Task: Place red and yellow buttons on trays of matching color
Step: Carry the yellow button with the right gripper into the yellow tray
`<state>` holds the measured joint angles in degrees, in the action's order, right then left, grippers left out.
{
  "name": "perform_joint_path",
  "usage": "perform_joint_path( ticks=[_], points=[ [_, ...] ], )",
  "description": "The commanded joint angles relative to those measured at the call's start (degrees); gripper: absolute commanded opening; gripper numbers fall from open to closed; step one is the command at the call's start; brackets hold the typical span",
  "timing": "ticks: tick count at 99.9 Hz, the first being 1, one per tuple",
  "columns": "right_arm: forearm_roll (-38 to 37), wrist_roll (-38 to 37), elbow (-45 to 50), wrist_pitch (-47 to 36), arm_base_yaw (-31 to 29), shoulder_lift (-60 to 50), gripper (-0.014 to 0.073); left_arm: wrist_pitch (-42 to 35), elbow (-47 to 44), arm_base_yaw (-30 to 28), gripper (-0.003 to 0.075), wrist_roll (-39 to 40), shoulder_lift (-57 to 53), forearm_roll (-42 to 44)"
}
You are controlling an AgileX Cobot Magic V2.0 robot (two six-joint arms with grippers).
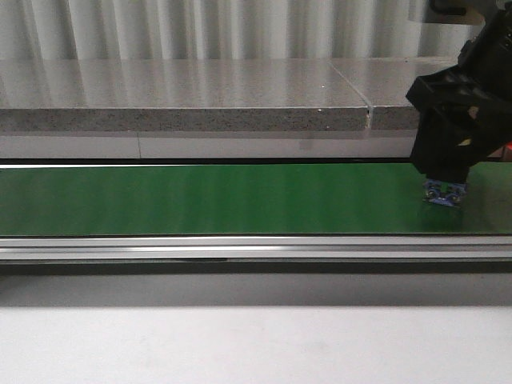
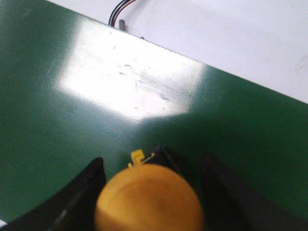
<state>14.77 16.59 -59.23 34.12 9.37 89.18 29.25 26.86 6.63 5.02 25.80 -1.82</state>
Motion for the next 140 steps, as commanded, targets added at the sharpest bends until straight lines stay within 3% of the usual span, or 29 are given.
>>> perform_joint_path(
  ticks=[1, 11, 40, 68, 90, 104, 116, 140],
  points=[
    [0.49, 0.54, -1.56, -2.65, 0.06, -1.59, 0.0312, -4.29, 1.51, 0.37, -0.0020, 0.06, 0.21, -0.49],
    [0.49, 0.54, -1.56, -2.17, 0.00, -1.67, 0.0225, -4.29, 1.51, 0.37, -0.0020, 0.06, 0.21, -0.49],
    [-1.04, -2.35, -1.56, 5.18, -4.88, -5.14, 0.0223, -4.29, 1.51, 0.37, -0.0020, 0.06, 0.21, -0.49],
    [-3.98, -8.15, -1.50, 11.48, -22.56, -11.75, 0.0223, -4.29, 1.51, 0.37, -0.0020, 0.06, 0.21, -0.49],
    [-3.98, -10.92, -1.50, 11.63, -37.87, -11.41, 0.0223, -4.29, 1.51, 0.37, -0.0020, 0.06, 0.21, -0.49],
    [-4.02, -11.99, -1.50, 9.97, -44.65, -10.37, 0.0223, -4.29, 1.51, 0.37, -0.0020, 0.06, 0.21, -0.49],
    [-4.02, -13.17, -1.38, 8.13, -47.53, -9.34, 0.0223, -4.29, 1.51, 0.37, -0.0020, 0.06, 0.21, -0.49],
    [-4.02, -13.46, -1.38, 5.35, -47.61, -4.02, 0.0223, -4.29, 1.51, 0.37, -0.0020, 0.06, 0.21, -0.49]
  ],
)
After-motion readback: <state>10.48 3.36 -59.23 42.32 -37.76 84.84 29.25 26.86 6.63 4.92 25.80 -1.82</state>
